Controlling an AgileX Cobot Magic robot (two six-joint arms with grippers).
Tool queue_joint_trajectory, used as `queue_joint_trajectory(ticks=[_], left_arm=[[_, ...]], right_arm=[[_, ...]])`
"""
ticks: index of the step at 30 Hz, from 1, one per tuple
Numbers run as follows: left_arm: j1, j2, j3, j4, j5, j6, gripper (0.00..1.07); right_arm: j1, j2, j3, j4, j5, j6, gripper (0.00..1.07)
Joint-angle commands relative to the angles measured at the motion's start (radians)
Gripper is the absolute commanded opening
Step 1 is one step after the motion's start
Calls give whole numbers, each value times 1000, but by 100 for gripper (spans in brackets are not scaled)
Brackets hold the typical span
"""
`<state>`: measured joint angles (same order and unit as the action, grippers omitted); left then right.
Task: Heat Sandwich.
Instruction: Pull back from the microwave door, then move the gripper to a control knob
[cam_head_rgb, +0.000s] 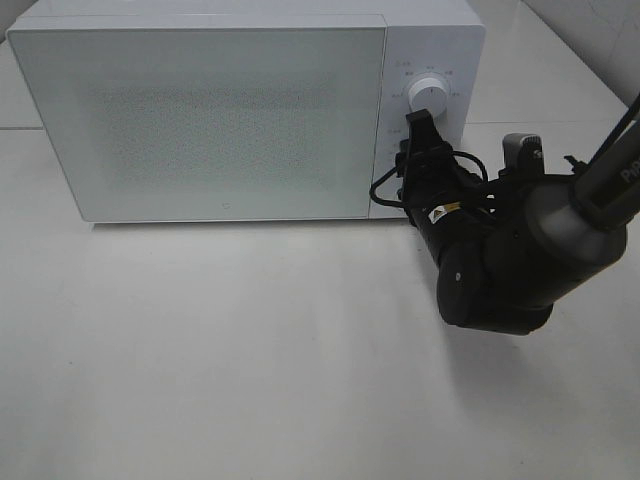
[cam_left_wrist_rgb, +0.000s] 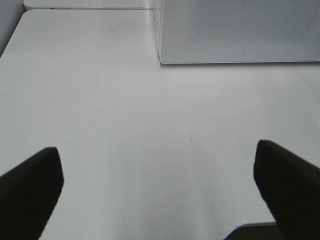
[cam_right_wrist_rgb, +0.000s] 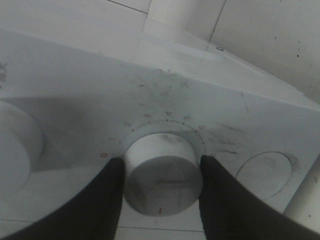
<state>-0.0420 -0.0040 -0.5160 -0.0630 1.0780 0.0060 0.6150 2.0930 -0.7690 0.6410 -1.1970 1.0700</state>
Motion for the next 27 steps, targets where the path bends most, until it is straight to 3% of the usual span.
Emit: queue_joint_trajectory(ticks=[1, 11, 27], left_arm=[[1, -19, 1, 2, -11, -6, 98], [1, -19, 1, 2, -11, -6, 98], [1, -19, 1, 2, -11, -6, 98]], right_arm=[[-5, -8, -5, 53, -140, 122, 12], [-5, -8, -5, 73, -138, 341, 13], [-5, -8, -5, 68, -137, 340, 14]])
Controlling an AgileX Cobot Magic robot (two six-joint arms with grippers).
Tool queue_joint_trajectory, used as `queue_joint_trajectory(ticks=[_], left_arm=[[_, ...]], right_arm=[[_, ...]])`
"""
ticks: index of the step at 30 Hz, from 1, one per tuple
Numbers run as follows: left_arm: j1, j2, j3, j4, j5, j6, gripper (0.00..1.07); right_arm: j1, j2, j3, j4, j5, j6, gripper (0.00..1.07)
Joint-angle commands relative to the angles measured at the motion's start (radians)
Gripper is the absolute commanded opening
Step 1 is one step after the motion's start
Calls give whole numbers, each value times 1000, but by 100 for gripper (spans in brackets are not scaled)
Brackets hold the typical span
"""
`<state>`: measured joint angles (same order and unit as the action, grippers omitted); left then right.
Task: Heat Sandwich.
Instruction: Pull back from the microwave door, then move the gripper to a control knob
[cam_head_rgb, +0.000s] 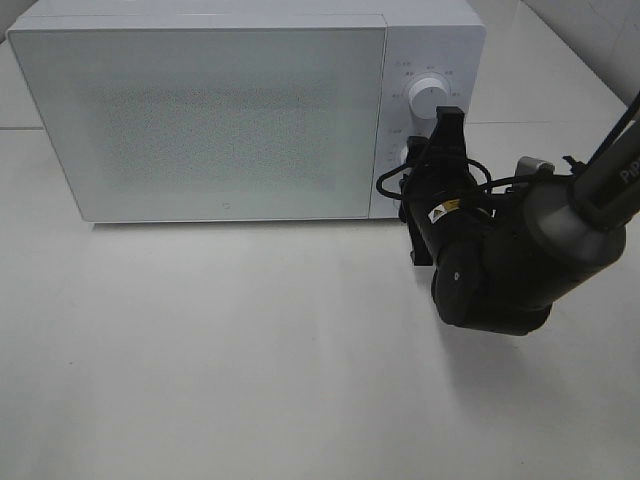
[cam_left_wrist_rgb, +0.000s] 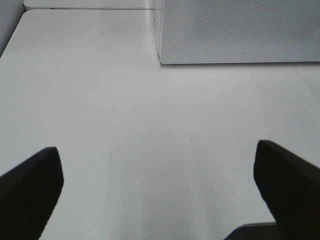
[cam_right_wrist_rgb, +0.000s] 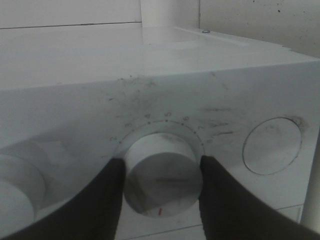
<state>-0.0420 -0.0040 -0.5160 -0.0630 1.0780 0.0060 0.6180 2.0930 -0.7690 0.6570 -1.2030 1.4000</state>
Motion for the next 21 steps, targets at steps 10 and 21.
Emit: queue_joint_trajectory(ticks=[10, 21], left_arm=[[1, -19, 1, 2, -11, -6, 98], [1, -19, 1, 2, -11, -6, 98]], right_arm=[[-8, -8, -5, 52, -130, 9, 17], [-8, -8, -5, 55, -130, 9, 44]])
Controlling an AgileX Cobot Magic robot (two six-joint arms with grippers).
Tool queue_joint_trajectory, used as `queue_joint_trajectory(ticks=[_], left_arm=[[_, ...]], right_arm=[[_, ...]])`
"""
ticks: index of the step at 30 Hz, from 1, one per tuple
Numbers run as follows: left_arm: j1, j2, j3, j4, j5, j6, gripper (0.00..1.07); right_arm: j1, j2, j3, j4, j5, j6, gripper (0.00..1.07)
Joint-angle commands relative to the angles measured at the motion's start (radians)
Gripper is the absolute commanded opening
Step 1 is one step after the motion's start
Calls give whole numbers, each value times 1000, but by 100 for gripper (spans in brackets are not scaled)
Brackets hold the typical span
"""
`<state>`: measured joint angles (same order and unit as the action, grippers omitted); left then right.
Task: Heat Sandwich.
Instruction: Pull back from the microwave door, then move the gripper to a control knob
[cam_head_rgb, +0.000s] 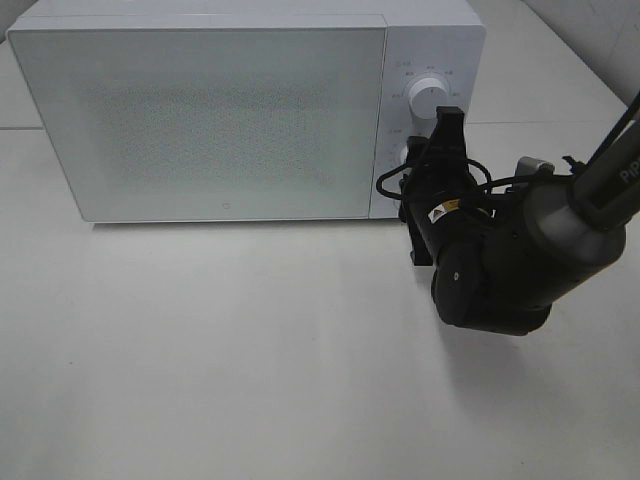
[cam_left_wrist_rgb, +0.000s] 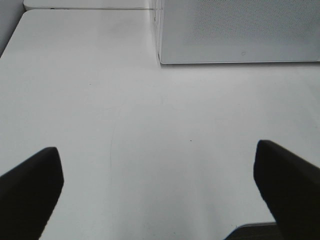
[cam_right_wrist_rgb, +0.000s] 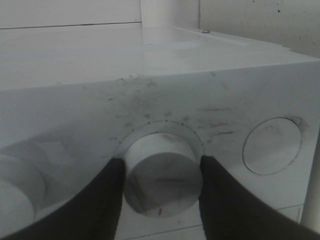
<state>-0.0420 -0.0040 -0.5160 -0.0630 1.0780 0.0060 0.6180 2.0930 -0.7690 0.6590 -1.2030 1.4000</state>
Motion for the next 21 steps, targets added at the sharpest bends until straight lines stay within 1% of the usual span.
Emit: queue_joint_trajectory(ticks=[1, 3, 4, 5, 8, 21], left_arm=[[1, -19, 1, 2, -11, -6, 98], [1, -19, 1, 2, -11, -6, 98], [1, -19, 1, 2, -11, -6, 98], [1, -19, 1, 2, -11, -6, 98], [1, -19, 1, 2, -11, -6, 98], [1, -19, 1, 2, -11, -6, 98]], right_arm=[[-8, -8, -5, 53, -130, 9, 48], [-8, -8, -5, 53, -130, 9, 56], [-8, -8, -5, 53, -129, 9, 64], [-8, -8, -5, 53, -129, 9, 64], [-8, -8, -5, 46, -124, 9, 74], [-8, -8, -5, 8, -105, 21, 75]])
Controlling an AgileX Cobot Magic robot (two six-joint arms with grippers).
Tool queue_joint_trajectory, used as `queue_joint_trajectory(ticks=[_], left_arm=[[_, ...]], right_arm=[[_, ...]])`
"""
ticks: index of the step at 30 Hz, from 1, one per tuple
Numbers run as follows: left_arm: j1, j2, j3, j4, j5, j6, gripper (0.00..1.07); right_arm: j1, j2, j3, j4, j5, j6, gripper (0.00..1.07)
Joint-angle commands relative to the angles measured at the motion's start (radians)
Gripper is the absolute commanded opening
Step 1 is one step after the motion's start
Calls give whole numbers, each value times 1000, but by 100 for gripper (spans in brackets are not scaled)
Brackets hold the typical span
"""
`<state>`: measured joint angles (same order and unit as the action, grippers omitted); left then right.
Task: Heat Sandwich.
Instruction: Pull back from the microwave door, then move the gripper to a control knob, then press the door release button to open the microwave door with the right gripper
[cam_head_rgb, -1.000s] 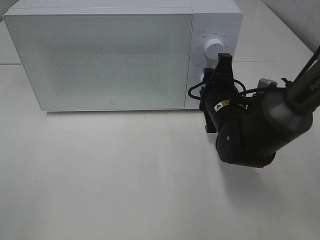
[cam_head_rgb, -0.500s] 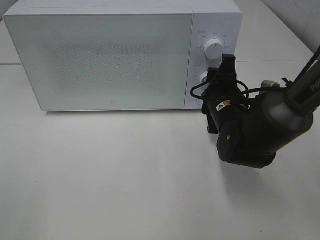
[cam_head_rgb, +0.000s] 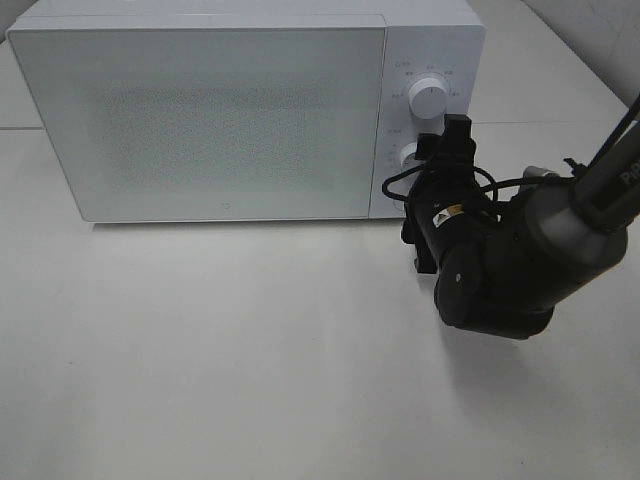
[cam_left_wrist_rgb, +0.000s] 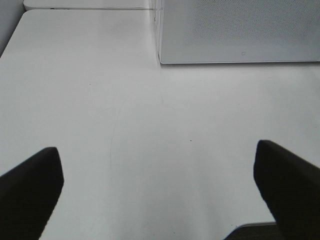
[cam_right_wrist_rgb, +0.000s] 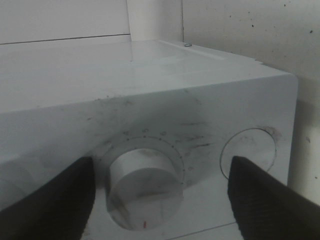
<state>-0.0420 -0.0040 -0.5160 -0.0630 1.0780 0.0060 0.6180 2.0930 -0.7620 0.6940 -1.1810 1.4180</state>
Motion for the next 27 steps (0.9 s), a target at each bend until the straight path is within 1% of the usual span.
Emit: queue_joint_trajectory(ticks=[1, 8, 13, 17, 20, 21, 25, 27], left_arm=[[1, -19, 1, 2, -11, -6, 98], [1, -19, 1, 2, -11, -6, 98], [1, -19, 1, 2, -11, -6, 98], [1, -19, 1, 2, -11, -6, 98], [1, -19, 1, 2, -11, -6, 98], [1, -19, 1, 2, -11, -6, 98], [1, -19, 1, 2, -11, -6, 98], [1, -19, 1, 2, -11, -6, 98]], right_arm=[[-8, -8, -12, -37, -127, 7, 75], [-8, -11, -12, -67, -127, 11, 75], [-8, -56, 10, -83, -88, 10, 75], [-8, -82, 43, -101, -72, 8, 75], [-8, -105, 96, -137, -61, 18, 75], [-8, -105, 96, -137, -61, 18, 75], [-8, -174, 174, -161, -19, 18, 75], [-8, -191, 192, -165, -12, 17, 74]])
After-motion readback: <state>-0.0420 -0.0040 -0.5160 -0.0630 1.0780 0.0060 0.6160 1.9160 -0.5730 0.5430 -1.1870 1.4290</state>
